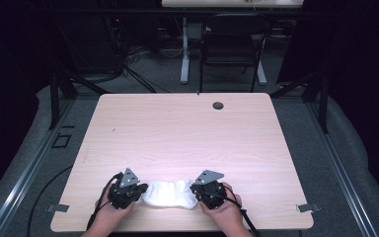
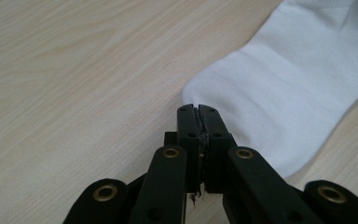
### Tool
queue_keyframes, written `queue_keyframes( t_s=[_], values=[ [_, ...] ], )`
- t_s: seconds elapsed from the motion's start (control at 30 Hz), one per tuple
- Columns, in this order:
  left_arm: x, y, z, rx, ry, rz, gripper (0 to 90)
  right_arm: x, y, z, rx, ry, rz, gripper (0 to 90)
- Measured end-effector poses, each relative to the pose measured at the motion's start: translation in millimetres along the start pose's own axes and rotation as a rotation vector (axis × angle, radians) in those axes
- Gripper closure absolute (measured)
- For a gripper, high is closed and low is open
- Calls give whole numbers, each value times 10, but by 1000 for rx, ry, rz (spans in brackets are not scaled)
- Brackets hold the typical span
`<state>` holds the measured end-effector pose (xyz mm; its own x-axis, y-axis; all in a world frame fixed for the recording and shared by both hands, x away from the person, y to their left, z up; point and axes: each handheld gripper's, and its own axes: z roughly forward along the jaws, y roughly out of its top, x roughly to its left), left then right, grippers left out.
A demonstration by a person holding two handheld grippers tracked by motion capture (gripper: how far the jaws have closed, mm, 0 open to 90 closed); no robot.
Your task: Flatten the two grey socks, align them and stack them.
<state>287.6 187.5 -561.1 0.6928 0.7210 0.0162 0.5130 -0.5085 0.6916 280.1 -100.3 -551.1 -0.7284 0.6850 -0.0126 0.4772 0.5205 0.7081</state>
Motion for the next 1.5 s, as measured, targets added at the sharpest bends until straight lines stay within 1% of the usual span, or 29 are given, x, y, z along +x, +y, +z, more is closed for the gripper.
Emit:
queue_keyframes(
  t_s=[0.13,0.2,0.27,0.33,0.4,0.43,0.47,0.5,0.57,0.63,0.7,0.77,0.8,0.83,0.87,0.9,0.93,0.97,1.03,1.13,1.23,1.27,1.3,1.33,1.37,1.4,1.43,1.5],
  values=[
    [4,-8,20,6,-1,1,883,-5,-2,28,1,-2,-5,866],
    [10,-13,30,6,-1,-10,880,-13,-9,41,3,0,3,866],
    [21,-14,25,1,-8,-17,875,-15,-21,48,2,2,9,861],
    [27,-11,13,-9,-12,-26,867,-21,-28,42,7,0,4,850],
    [29,-3,-6,-28,-14,-34,828,-20,-29,18,0,-3,9,812],
    [31,4,-21,-34,-18,-34,820,-16,-26,-4,-15,-4,15,792],
    [22,21,-54,-54,-22,-37,810,-15,-22,-25,-25,-10,13,789],
    [14,29,-70,-62,-23,-37,787,-1,-12,-63,-44,-23,12,783],
    [-10,46,-99,-79,-30,-28,770,18,2,-107,-60,-33,-1,774],
    [-43,48,-104,-81,-39,-29,749,71,19,-115,-77,-21,-6,762],
    [-64,43,-86,-72,-45,-20,725,114,29,-89,-79,3,-27,739],
    [-73,34,-67,-64,-48,-7,695,164,30,-29,-58,18,-56,713],
    [-77,29,-59,-59,-48,-6,687,175,25,-6,-54,20,-61,705],
    [-79,23,-53,-56,-48,-9,679,186,16,22,-48,22,-61,691],
    [-75,16,-49,-51,-50,-7,662,187,-3,61,-32,17,-64,652],
    [-73,8,-42,-49,-51,-10,662,187,-3,61,-32,17,-64,652],
    [-69,-3,-36,-43,-58,-17,652,178,-14,73,-20,18,-61,640],
    [-69,-11,-27,-47,-58,-20,636,167,-31,93,-11,20,-52,629],
    [-67,-24,-19,-32,-61,-12,623,156,-54,112,10,25,-47,617],
    [-66,-41,4,-27,-66,-14,594,153,-84,129,35,25,-48,606],
    [-66,-68,33,-16,-76,-26,575,153,-95,133,34,19,-50,587],
    [-63,-73,38,-7,-83,-21,571,154,-97,132,33,18,-47,583],
    [-65,-80,49,-7,-80,-13,566,155,-105,136,29,23,-39,579],
    [-71,-86,53,1,-84,-11,562,153,-110,139,29,21,-36,577],
    [-79,-93,61,1,-82,-9,556,143,-114,133,39,20,-43,575],
    [-85,-100,67,2,-82,-6,554,141,-124,139,30,20,-34,574],
    [-92,-103,69,6,-87,-5,554,134,-127,136,36,23,-32,572],
    [-99,-103,72,6,-78,9,551,123,-136,141,32,25,-18,571]
  ],
)
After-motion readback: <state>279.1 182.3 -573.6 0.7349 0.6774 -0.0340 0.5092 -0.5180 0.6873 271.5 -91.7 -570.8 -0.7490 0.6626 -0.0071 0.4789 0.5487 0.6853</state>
